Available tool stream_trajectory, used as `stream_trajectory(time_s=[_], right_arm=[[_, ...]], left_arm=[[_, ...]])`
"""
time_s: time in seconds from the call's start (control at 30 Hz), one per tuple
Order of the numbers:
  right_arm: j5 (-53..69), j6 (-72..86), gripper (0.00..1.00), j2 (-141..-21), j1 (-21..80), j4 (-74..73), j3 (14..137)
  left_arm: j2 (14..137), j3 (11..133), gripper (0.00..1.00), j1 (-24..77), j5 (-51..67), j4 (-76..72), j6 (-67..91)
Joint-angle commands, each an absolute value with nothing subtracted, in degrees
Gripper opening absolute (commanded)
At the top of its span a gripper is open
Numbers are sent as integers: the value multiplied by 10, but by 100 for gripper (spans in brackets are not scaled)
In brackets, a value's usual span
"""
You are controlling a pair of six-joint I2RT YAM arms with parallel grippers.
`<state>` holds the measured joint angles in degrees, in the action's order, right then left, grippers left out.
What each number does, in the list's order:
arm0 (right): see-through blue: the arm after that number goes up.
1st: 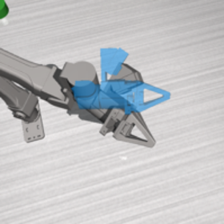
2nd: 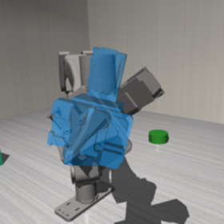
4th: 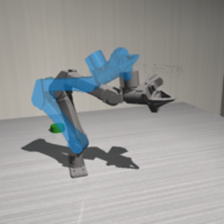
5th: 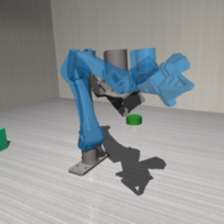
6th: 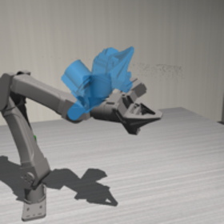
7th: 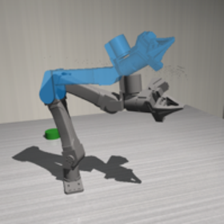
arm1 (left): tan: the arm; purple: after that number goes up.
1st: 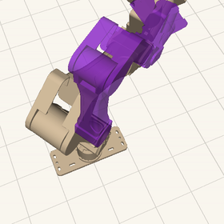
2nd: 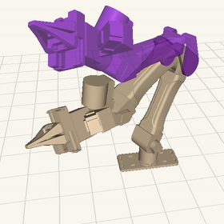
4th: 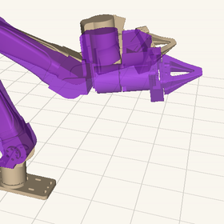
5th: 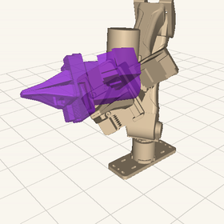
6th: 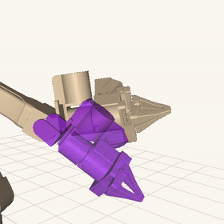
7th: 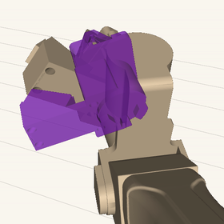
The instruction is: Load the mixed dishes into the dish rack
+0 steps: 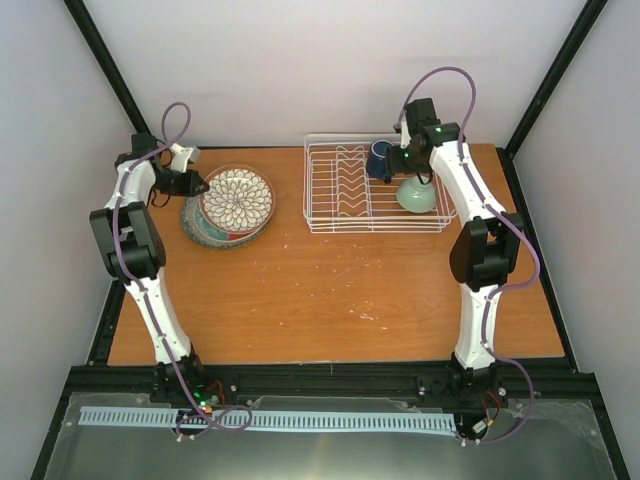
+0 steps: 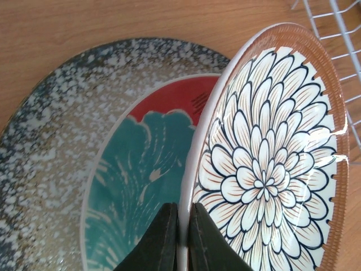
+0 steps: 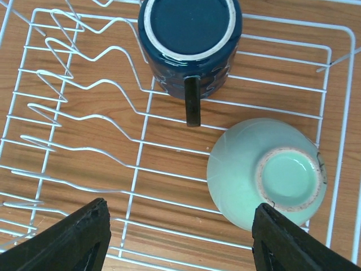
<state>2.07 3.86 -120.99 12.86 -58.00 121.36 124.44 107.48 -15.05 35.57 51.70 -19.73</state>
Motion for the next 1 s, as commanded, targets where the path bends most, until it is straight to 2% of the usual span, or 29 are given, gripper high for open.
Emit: stream_trajectory(time_s=[0.0, 0.17, 0.7, 0.97], right_arm=[[47, 35, 69, -1222, 134, -573, 1229], [66, 37, 68, -1229, 133, -568, 1229], [132, 41, 68, -1240, 133, -545, 1222], [231, 34, 68, -1220, 133, -496, 1184]], left_arm=[[1241, 1078, 1, -156, 465, 504, -237], [1246, 1062, 1, -171, 534, 484, -252], [1216, 1078, 1, -184, 595, 459, -262], [1214, 1090, 1, -185, 676, 417, -242]])
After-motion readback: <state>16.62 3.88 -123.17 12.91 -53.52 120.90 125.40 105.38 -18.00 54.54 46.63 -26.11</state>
